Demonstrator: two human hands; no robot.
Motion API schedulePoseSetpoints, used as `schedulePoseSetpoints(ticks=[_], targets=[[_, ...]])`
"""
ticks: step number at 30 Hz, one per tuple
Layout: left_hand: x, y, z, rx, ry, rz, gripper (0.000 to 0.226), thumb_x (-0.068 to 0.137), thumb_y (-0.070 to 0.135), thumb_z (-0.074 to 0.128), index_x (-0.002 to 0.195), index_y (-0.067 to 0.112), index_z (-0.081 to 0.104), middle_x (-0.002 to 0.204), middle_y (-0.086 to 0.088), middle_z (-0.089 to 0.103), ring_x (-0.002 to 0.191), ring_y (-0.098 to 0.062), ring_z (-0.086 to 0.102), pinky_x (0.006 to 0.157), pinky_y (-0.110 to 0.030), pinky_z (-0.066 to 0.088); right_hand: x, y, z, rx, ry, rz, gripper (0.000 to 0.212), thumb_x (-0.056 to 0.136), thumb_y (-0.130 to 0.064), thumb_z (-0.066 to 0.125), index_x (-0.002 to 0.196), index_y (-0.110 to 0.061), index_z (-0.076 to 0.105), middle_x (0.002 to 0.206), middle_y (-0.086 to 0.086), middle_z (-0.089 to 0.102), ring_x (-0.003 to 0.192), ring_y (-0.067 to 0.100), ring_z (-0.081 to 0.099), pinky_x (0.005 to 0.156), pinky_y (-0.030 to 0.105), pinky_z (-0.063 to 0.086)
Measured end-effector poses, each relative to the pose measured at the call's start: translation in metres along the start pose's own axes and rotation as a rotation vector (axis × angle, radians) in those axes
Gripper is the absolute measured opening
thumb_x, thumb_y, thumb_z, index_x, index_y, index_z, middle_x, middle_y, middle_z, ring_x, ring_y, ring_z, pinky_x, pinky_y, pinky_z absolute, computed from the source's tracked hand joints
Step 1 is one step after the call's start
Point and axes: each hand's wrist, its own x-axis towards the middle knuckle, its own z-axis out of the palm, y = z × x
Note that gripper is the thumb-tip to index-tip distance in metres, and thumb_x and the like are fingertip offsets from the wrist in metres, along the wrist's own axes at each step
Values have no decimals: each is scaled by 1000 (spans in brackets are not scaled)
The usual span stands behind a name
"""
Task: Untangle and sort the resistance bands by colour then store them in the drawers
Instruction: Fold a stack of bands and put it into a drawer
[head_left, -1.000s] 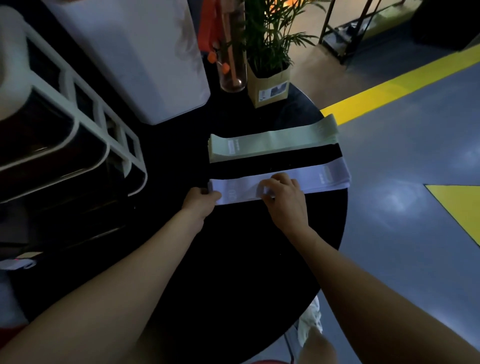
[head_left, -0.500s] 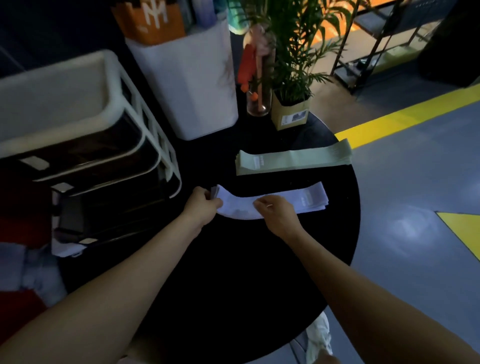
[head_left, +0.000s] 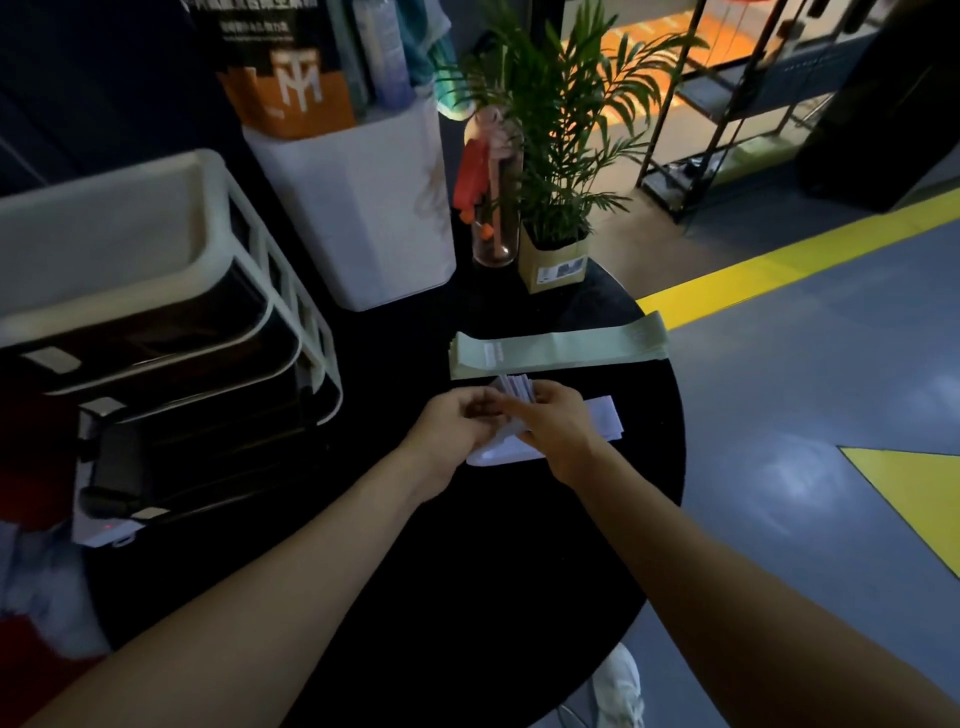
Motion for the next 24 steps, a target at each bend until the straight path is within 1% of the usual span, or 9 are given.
schedulePoseSetpoints(ticks=[2,4,5,7,12,14,18,21,24], targets=[[5,4,8,-29,-26,-14,43,85,-22,42,121,-1,52,106,-13,59,97,-22,59,81,-23,48,4,5,-10,23,29,-21,12,85,-12,68,94,-5,66,90,20,62,83,30,62,76,37,53],[10,4,12,12,12,-1,34,88,-14,47,118,0,55,106,-11,60,97,-21,59,82,-25,48,4,8,-17,-1,41,-49,5,86,-8,65,88,-4,65,83,18,59,74,25,59,66,32,51],[12,1,12,83,68,20,28,90,-8,51,115,2,57,105,-9,60,98,-20,58,84,-27,48,3,9,-19,-38,61,-75,8,86,-8,65,88,0,64,76,16,55,68,23,55,62,30,47],[17,-8,11,269,182,56,20,90,3,57,110,8,58,101,-3,59,97,-17,56,83,-26,45,1,10,-20,-101,126,-136,11,84,-7,68,90,1,62,74,12,53,68,21,51,64,32,43],[34,-35,14,555,292,42,25,89,15,62,112,7,57,107,-5,59,99,-21,57,81,-27,42,-2,13,-34,-190,308,-177,42,81,-12,72,117,-1,52,98,4,54,89,15,53,78,25,42],[39,-43,19,586,316,31,23,88,15,63,109,8,58,108,-6,61,97,-21,58,80,-27,41,-1,19,-41,-217,330,-166,43,82,-14,71,118,-3,51,102,5,56,90,15,53,81,26,43],[46,-48,24,548,352,43,17,84,9,67,99,11,58,96,-2,60,90,-18,57,80,-26,43,4,34,-51,-287,401,-154,37,84,-15,68,117,-7,52,106,6,60,89,15,56,77,25,42],[49,-47,26,533,358,27,19,80,7,70,90,13,55,90,-1,59,83,-16,55,74,-26,41,11,46,-58,-363,473,-163,35,82,-15,67,114,-8,54,107,9,61,101,24,58,85,34,48],[51,-53,26,511,383,-27,29,76,12,76,89,10,50,91,-5,56,83,-20,54,72,-28,39,14,54,-66,-473,510,-129,40,82,-19,68,118,-8,55,117,13,50,114,30,44,94,36,40]])
